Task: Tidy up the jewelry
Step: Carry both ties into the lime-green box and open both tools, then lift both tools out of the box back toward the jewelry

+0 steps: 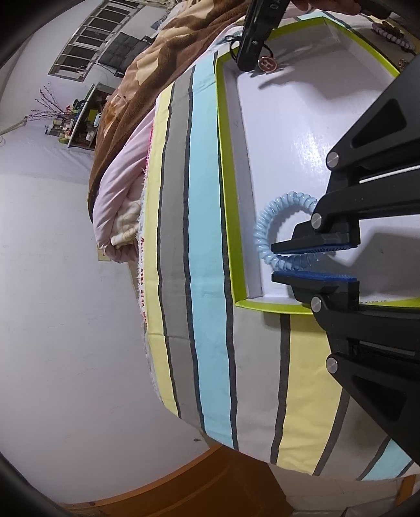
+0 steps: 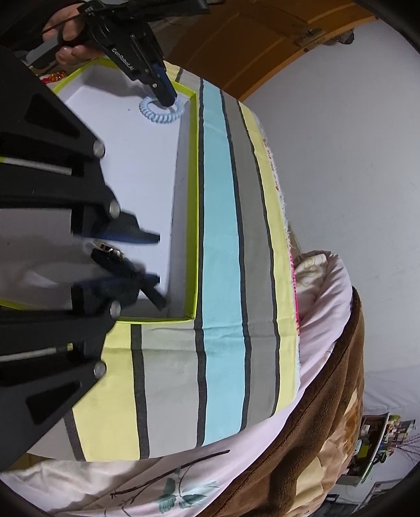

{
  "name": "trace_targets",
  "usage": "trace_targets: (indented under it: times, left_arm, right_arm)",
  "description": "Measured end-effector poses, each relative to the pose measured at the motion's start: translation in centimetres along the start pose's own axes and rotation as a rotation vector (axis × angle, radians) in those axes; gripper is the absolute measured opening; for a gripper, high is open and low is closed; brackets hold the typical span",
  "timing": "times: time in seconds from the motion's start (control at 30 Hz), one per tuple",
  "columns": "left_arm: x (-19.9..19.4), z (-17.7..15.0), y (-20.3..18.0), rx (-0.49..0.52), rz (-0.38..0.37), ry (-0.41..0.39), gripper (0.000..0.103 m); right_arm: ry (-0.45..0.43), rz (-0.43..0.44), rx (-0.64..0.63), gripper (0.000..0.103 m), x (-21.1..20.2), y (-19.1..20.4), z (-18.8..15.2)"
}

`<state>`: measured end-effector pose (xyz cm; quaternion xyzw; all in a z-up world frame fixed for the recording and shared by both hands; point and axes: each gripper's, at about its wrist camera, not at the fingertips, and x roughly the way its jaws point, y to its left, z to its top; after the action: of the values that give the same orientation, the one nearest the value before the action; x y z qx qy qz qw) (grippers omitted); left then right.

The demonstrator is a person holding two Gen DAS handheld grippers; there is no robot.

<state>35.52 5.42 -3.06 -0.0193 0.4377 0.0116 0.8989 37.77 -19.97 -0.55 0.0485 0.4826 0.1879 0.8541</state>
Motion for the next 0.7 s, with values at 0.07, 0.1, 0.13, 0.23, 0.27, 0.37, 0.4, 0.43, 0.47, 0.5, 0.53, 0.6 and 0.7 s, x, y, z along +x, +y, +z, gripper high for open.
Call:
trace_targets:
  times: [0.07, 0.1, 0.13, 0.23, 0.27, 0.37, 0.4, 0.43, 0.47, 0.5, 0.53, 0.6, 0.7]
  left_arm:
    - [-0.4, -0.1, 0.1, -0.012, -0.008, -0.006, 0.009]
    - [-0.5, -0.1, 0.2, -0.016, -0.011, -0.008, 0.009]
    - [-0.8, -0.2, 0.2, -0.023, -0.017, -0.011, 0.009]
    - [-2.0, -0.6, 0.3, -0.028, -0.020, -0.028, 0.012]
    - [-2.3, -0.7, 0.3, -0.029, -0.022, -0.033, 0.014]
    - [-3.5, -1.4, 0.2, -0.031, -0.031, -0.042, 0.016]
    - [-4.0, -1.6, 0.2, -0.031, -0.031, -0.047, 0.016]
    - [-4.4, -1.9, 0.2, -0.031, -0.032, -0.051, 0.016]
    - [-4.8, -2.2, 0.2, -0.031, -0.035, -0.056, 0.016]
    - [-5.3, -2.5, 0.1, -0.031, -0.039, -0.061, 0.016]
    - [-5.8, -2.8, 0.1, -0.031, -0.041, -0.064, 0.016]
    - [-6.8, -3.5, 0.0, -0.031, -0.048, -0.074, 0.016]
    - [-8.5, -4.6, -0.4, -0.022, -0.059, -0.092, 0.016]
  right_arm:
    - [-0.016, 0.008, -0.010, 0.025, -0.6, 0.3, -0.1]
    - [-0.023, 0.009, -0.013, 0.025, -1.0, 0.5, -0.1]
    - [-0.029, 0.012, -0.015, 0.025, -1.4, 0.5, -0.2]
    - [-0.048, 0.016, -0.017, 0.025, -2.6, 0.6, -0.7]
    - [-0.045, 0.016, -0.020, 0.025, -2.9, 0.6, -1.1]
    - [-0.040, -0.013, -0.026, 0.025, -3.4, 0.3, -1.8]
    - [-0.038, -0.019, -0.026, 0.025, -3.7, 0.1, -2.1]
    - [-0.038, -0.022, -0.023, 0.025, -4.0, 0.0, -2.4]
    - [-0.042, -0.021, -0.020, 0.025, -4.5, -0.1, -2.8]
    - [-0.046, -0.020, -0.020, 0.025, -4.9, -0.1, -3.1]
    - [-0.052, -0.019, -0.019, 0.025, -5.3, -0.2, -3.4]
    - [-0.060, -0.016, -0.019, 0.025, -6.0, -0.1, -4.0]
    - [-0.074, -0.010, -0.018, 0.025, -7.3, 0.0, -5.0]
